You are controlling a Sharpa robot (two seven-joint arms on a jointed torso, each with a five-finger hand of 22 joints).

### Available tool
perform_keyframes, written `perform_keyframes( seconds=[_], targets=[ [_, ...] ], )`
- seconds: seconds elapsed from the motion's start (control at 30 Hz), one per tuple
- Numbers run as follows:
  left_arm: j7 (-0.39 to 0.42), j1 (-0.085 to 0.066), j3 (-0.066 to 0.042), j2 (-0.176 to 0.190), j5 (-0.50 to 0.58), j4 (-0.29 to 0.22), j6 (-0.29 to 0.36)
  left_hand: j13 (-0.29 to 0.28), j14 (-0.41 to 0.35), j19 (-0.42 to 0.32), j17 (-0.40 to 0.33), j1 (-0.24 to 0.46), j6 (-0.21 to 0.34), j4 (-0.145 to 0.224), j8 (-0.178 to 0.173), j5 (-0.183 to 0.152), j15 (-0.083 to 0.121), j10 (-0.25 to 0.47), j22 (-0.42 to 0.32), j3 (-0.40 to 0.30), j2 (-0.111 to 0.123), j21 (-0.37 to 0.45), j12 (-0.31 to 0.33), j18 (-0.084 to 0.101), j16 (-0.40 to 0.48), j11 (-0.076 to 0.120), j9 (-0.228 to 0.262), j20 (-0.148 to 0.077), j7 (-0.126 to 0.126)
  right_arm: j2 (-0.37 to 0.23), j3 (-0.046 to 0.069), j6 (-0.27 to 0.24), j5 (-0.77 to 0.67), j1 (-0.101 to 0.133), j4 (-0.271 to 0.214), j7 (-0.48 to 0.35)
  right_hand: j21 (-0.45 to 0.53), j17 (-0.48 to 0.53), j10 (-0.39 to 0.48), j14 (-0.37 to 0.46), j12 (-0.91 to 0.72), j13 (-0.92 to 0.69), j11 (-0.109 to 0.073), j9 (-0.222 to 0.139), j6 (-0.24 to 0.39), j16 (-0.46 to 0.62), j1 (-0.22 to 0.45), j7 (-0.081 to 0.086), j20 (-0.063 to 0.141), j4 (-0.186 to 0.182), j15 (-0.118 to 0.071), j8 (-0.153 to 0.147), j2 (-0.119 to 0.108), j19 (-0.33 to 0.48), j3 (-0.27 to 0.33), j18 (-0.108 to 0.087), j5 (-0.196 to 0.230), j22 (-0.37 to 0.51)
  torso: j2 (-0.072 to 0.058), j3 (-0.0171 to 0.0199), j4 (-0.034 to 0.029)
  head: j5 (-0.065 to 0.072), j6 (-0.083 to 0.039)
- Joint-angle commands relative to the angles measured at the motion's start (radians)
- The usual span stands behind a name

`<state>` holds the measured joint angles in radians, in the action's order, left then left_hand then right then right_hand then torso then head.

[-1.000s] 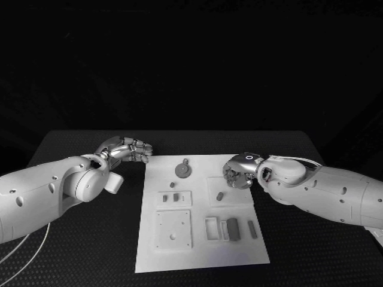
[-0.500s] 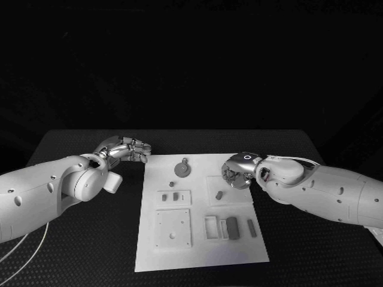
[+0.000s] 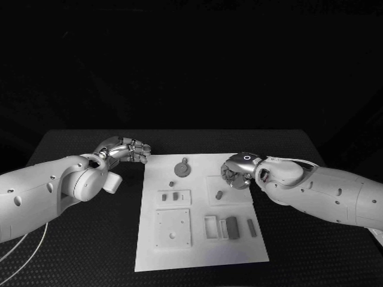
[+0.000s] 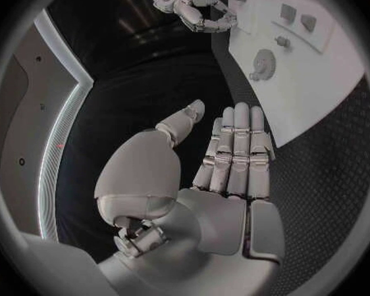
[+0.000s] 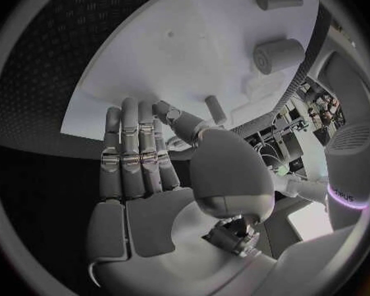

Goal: Assemble the parts on the task board

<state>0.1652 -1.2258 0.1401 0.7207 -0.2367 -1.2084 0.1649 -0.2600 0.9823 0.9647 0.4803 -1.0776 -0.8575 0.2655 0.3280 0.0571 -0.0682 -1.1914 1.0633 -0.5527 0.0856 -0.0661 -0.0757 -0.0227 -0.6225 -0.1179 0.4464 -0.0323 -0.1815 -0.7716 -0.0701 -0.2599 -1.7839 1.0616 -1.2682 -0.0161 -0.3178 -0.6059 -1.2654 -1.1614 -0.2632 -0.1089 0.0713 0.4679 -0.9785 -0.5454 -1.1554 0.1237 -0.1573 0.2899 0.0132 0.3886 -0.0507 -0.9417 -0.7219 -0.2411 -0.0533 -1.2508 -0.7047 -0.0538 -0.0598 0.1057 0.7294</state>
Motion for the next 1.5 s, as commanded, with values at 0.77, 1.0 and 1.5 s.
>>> perform_keyframes(
  seconds=[0.77, 1.0, 1.5],
  targets=[
    [-0.011, -0.001, -0.001, 0.002, -0.005, -0.002, -0.018, -0.002, 0.002, -0.004, 0.005, 0.006, 0.009, 0.001, -0.005, 0.001, -0.002, 0.009, -0.005, 0.005, 0.006, 0.0, 0.007, 0.008, 0.008, -0.002, -0.001, 0.004, -0.001, 0.003, -0.005, 0.022, 0.041, -0.009, 0.006, -0.006, 0.044, -0.033, 0.091, 0.088, 0.114, 0.031, 0.054, 0.006, 0.002, 0.077, -0.028, 0.002, -0.016, 0.003, 0.048, -0.016, -0.033, 0.099, -0.012, -0.002, 0.003, -0.04, 0.0, 0.0, -0.0004, 0.003, 0.003],
    [-0.011, -0.001, -0.001, 0.002, -0.005, -0.001, -0.018, -0.002, 0.003, -0.003, 0.006, 0.006, 0.009, 0.001, -0.005, 0.001, -0.002, 0.009, -0.005, 0.005, 0.006, 0.0, 0.006, 0.008, 0.008, -0.002, -0.001, 0.004, -0.001, 0.005, -0.005, 0.011, 0.04, -0.012, 0.009, -0.004, 0.055, -0.042, 0.111, 0.107, 0.136, 0.036, 0.067, 0.002, 0.022, 0.093, -0.056, 0.011, -0.021, 0.003, 0.058, -0.031, -0.077, 0.116, -0.009, 0.003, 0.003, -0.049, 0.0, -0.0001, -0.0002, 0.003, 0.003],
    [-0.014, -0.001, -0.001, 0.003, -0.006, -0.001, -0.021, -0.003, 0.005, -0.002, 0.009, 0.003, 0.009, 0.002, -0.004, 0.001, -0.002, 0.009, -0.007, 0.004, 0.006, -0.001, 0.006, 0.007, 0.009, -0.002, -0.001, 0.003, -0.001, 0.007, -0.005, -0.016, 0.041, -0.024, 0.01, -0.003, 0.08, -0.054, 0.124, 0.141, 0.158, 0.036, 0.076, -0.004, 0.055, 0.124, -0.066, 0.027, -0.031, -0.002, 0.077, -0.052, -0.126, 0.149, -0.002, 0.011, 0.003, -0.061, 0.0, -0.0005, -0.001, 0.002, 0.006]
  ],
)
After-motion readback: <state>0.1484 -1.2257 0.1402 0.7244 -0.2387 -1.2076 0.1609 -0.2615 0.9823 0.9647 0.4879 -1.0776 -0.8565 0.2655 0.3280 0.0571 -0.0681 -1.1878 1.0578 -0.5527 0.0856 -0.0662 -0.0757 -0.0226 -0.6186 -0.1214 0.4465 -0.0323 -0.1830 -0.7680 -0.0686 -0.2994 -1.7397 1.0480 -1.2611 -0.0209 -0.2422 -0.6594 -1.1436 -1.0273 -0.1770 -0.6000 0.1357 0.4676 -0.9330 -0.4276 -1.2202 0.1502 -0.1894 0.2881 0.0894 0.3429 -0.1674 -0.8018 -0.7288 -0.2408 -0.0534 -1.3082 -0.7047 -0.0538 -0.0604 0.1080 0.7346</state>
